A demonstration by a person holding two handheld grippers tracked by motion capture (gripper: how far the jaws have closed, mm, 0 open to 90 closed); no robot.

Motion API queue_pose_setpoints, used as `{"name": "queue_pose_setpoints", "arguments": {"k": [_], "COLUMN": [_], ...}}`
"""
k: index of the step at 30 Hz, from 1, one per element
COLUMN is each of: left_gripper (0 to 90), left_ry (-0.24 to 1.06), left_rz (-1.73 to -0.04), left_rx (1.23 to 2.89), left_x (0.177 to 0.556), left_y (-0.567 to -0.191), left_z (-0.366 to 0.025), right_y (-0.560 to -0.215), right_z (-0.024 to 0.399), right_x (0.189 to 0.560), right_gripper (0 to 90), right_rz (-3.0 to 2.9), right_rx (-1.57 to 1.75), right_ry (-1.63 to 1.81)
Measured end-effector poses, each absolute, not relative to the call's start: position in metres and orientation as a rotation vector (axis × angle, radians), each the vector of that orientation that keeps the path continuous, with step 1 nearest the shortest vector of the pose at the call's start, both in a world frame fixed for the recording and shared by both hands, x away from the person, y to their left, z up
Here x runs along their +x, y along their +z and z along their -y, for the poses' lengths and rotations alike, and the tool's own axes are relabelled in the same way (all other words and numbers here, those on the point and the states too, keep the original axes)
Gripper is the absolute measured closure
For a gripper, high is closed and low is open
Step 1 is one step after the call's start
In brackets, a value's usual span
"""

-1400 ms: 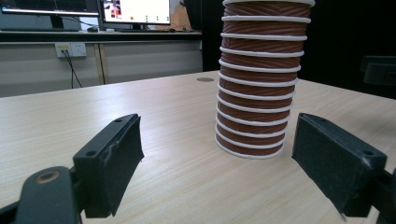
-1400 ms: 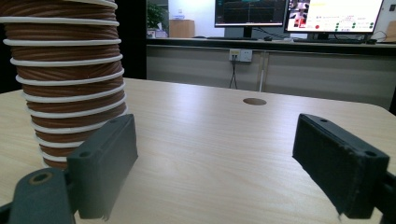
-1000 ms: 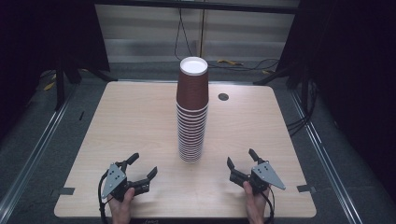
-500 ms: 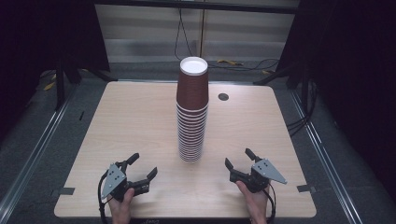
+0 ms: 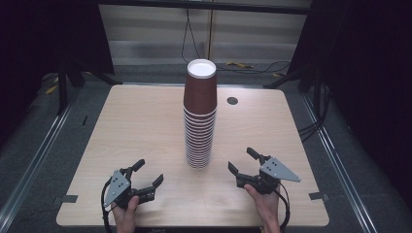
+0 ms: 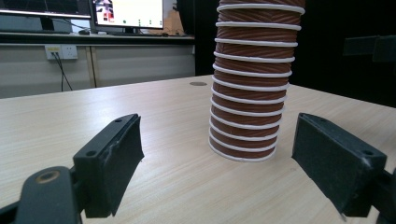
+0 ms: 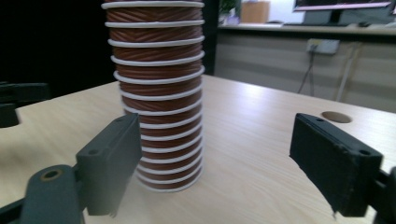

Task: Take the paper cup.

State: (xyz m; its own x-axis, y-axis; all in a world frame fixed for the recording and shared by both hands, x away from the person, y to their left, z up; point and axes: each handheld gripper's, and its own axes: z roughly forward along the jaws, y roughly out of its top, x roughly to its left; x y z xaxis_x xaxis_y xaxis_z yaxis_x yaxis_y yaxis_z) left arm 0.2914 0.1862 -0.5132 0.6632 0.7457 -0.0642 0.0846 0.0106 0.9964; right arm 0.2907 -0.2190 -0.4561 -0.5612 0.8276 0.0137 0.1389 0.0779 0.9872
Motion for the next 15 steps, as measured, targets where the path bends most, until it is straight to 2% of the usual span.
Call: {"name": "queue_pose_setpoints", "arguments": {"k": [15], "left_gripper": [15.8], "left_ry": [0.597], "left_rz": [-0.727], "left_rx": [1.490], "left_x": [0.291], "left_y": [-0.513], "left_z": [-0.187], "right_y": [-0.408], "right_z": [0.206], "right_x": [0.307], "right_gripper": [18.3], "right_rz": [-1.863], "right_rx": [0.855], "right_ry": [1.659]}}
